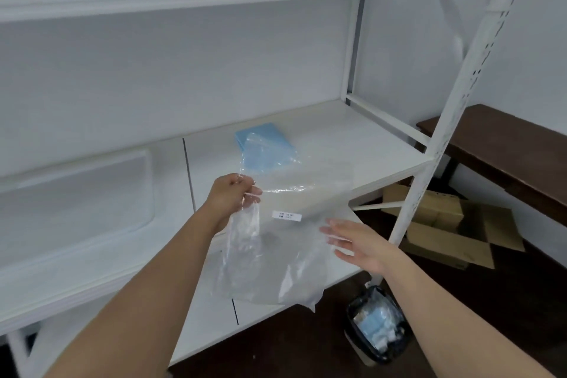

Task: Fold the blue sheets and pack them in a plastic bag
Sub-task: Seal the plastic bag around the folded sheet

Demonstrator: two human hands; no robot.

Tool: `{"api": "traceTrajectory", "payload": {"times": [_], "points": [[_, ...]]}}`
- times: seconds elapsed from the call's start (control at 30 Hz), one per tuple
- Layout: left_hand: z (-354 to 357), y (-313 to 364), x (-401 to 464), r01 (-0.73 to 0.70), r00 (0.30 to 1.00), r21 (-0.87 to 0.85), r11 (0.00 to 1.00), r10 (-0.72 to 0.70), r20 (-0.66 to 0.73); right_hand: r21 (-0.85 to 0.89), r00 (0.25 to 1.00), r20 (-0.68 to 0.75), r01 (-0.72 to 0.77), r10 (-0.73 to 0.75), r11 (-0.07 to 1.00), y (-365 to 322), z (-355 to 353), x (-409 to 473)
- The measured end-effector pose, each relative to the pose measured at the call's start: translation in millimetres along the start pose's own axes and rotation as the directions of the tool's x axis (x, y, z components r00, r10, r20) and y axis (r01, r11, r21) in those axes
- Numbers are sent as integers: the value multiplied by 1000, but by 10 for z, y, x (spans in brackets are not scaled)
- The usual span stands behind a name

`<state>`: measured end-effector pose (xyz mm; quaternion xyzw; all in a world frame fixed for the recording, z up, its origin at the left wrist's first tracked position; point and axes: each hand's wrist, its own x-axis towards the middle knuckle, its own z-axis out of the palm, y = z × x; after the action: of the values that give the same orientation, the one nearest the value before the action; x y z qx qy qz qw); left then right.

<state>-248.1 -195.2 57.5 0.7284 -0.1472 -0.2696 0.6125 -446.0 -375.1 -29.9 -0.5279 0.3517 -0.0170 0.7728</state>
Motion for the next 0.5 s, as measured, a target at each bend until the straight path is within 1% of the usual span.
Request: {"api": "traceTrajectory", "payload": {"times": [0.1, 0.23, 0.3, 0.33, 0.43, 0.5], "points": [[138, 3, -17, -2, 999, -60, 998, -1, -48, -84, 1000, 22, 18, -17, 996, -1, -89, -18], [570, -90, -27, 32, 994, -119, 992, -44, -101, -32, 994, -84, 69, -72, 997, -109, -470, -123], [879, -142, -31, 90, 994, -127, 988, -97, -49, -13, 984, -155, 91, -92, 996, -143, -794, -168], [1040, -171, -40, 131, 991, -95, 987, -131, -2, 6, 979, -185, 89, -86, 996, -153, -983, -192], [1484, -297, -108, 268, 951, 96, 959, -279, 134, 106, 970, -242, 68, -41, 992, -106, -1515, -242], [1745, -419, -166, 346, 914, 143, 927, -367, 174, 116, 965, -261, 48, -17, 992, -48, -1774, -268]]}}
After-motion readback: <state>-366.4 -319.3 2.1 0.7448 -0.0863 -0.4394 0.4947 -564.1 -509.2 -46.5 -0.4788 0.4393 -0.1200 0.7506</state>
